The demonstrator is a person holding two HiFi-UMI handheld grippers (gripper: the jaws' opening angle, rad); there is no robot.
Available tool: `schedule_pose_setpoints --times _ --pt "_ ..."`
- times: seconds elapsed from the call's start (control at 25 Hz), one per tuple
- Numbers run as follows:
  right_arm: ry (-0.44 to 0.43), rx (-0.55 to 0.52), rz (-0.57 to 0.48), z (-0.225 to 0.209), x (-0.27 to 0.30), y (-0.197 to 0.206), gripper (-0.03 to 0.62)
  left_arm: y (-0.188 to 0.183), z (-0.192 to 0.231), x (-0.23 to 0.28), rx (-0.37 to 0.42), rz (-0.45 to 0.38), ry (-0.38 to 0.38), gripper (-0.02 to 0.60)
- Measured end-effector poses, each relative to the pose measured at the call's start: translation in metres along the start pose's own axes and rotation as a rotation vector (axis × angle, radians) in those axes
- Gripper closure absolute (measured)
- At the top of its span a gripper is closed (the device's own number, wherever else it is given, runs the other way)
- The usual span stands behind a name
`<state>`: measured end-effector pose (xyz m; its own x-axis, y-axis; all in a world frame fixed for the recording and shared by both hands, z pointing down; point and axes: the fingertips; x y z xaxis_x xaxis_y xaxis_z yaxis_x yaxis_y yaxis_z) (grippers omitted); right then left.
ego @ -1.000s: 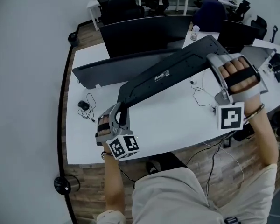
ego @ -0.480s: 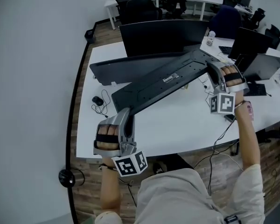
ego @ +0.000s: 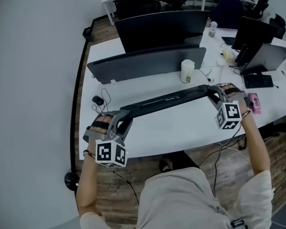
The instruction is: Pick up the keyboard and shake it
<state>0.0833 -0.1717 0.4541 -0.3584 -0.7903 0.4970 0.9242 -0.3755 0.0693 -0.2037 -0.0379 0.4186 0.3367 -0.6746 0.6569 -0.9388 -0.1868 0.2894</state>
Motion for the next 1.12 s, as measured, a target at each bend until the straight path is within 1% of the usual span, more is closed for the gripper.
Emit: schedule_pose_setpoints --times 0.08,0.2,0.32,0.4,0.48,0.56,0.64,0.76,0.88,1.0,1.12 --pt "-0.154 -0.001 -0.019 0.021 -0.005 0.003 0.476 0.01 -0.019 0.021 -0.09 -0.085 0.118 0.474" --pt "-0.355 0.035 -0.045 0.047 -0.012 0.008 0.476 0.018 -0.044 0.044 -0.258 -0.213 0.293 0.476" --pt "-0.542 0.106 -0.079 0.064 -0.019 0.01 0.476 0.019 -0.057 0.053 -0.394 -0.356 0.455 0.477" --pt "-0.668 0.169 -0.11 0.071 -0.023 0.009 0.476 0.016 -0.056 0.054 -0.474 -0.449 0.545 0.477" --pt "-0.775 0.25 -0.148 0.076 -0.024 0.011 0.476 0.018 -0.054 0.055 -0.578 -0.525 0.622 0.479" --pt "-0.838 0.322 -0.189 0.078 -0.016 0.012 0.476 0.023 -0.052 0.057 -0.692 -0.596 0.676 0.479" --pt "-0.894 0.384 -0.222 0.081 -0.007 0.011 0.476 0.032 -0.049 0.061 -0.806 -0.665 0.705 0.479" --pt "-1.009 0.468 -0.246 0.089 0.001 0.011 0.476 0.043 -0.048 0.073 -0.952 -0.743 0.751 0.479" --pt "-1.152 0.576 -0.278 0.09 0.006 0.01 0.476 0.051 -0.056 0.085 -1.08 -0.795 0.844 0.479" --pt "-1.314 0.706 -0.304 0.095 0.008 0.008 0.476 0.056 -0.07 0.093 -1.236 -0.845 0.935 0.477" --pt "-1.437 0.816 -0.323 0.108 0.012 0.005 0.474 0.06 -0.091 0.102 -1.36 -0.843 1.004 0.476"
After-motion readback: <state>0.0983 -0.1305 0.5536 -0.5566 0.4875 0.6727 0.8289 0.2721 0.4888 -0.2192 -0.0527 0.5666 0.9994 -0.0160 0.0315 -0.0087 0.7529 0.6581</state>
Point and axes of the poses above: the fingertips, and each gripper's own axes: x forward along the fingers, z to its left, y out of its underside, and after that the axes turned 11 degrees about y, right-handed
